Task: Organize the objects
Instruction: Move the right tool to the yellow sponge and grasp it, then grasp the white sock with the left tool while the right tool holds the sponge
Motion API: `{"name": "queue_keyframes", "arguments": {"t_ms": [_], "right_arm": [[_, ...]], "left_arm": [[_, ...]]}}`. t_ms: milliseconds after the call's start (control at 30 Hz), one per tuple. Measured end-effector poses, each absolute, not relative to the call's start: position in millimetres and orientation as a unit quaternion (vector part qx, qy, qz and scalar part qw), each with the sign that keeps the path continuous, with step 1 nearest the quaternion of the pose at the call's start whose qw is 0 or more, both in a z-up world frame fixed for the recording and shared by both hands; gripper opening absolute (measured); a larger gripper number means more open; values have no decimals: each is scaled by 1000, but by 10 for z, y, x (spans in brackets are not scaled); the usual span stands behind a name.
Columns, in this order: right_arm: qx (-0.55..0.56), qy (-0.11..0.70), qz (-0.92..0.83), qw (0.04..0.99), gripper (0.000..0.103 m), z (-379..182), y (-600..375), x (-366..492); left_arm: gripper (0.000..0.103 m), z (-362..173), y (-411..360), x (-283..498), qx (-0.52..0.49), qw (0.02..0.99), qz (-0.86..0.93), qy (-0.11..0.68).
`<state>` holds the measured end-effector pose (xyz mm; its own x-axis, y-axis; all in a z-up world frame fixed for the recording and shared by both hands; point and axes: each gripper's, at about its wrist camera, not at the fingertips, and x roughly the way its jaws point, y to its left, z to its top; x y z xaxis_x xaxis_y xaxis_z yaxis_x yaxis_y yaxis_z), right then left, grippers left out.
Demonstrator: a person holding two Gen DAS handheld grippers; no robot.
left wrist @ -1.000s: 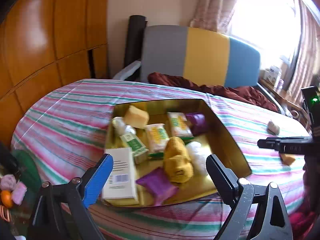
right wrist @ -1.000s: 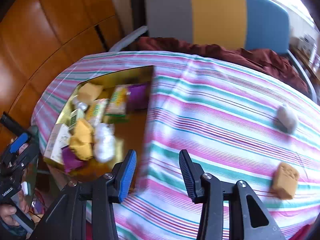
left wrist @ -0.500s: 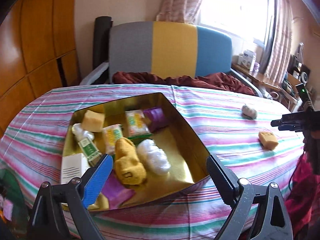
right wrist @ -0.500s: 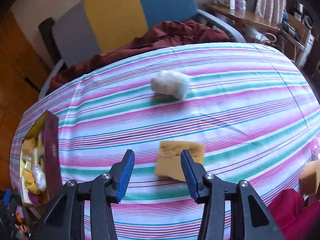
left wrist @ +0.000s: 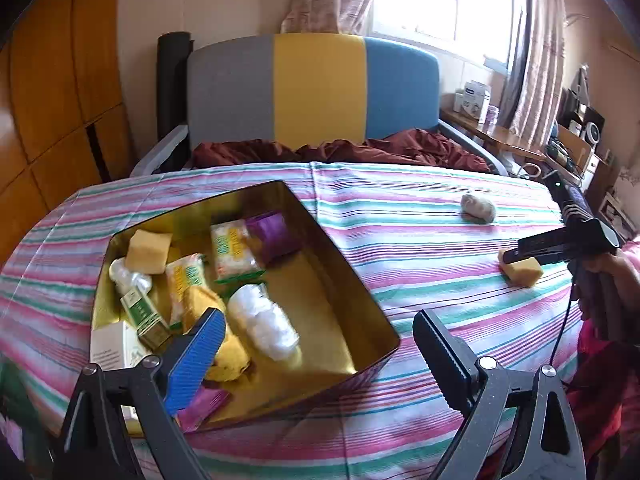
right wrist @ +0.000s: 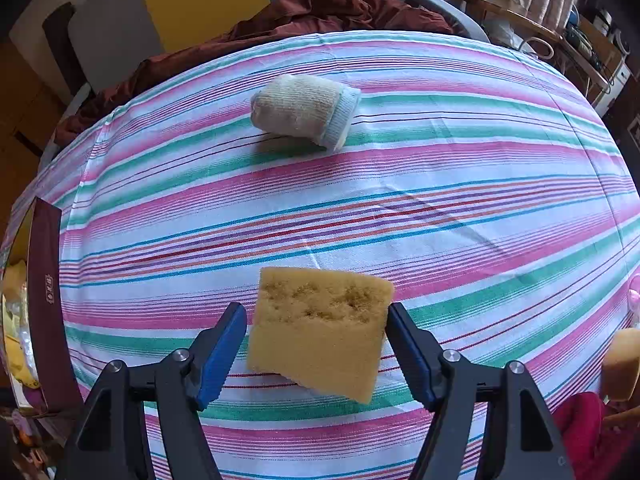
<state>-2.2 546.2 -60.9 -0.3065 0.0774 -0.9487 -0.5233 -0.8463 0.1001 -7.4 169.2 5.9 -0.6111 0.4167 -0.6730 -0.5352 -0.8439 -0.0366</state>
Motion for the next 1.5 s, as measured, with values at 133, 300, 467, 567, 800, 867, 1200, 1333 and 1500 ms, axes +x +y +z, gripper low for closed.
{"name": "queue_keyframes", "arguments": {"t_ms": [133,300,467,567,800,867,1200,1333,1500], "right_arm": [[-565,185,781,192,69,-675,5453,-9],[-541,186,793,209,65,-615,5514,72],[-478,248,806,246,65,-432,5824,301],[-451,297,802,255,65,-390,5982,410],[-405,365,799,253,66,-332,6158,493],[-395,382,797,250,66,-331,6204,526],[-344,449,793,225,66,-320,6335,670],[-334,457,792,229,66,-305,6361,723],[-323,484,780,231,66,-363,6440,766]], "left_arm": [[96,96,1936,-78,-347,287,887,98],[96,131,2267,-122,-348,311,877,114],[96,106,2663,-256,-367,326,862,124],[95,58,2936,-369,-393,347,843,117],[95,-41,3676,-582,-401,372,823,150],[95,-70,3894,-648,-398,382,818,161],[102,-326,4949,-937,-412,416,787,193],[102,-430,5283,-1003,-404,419,785,213],[102,-563,5630,-1078,-390,425,778,247]]}}
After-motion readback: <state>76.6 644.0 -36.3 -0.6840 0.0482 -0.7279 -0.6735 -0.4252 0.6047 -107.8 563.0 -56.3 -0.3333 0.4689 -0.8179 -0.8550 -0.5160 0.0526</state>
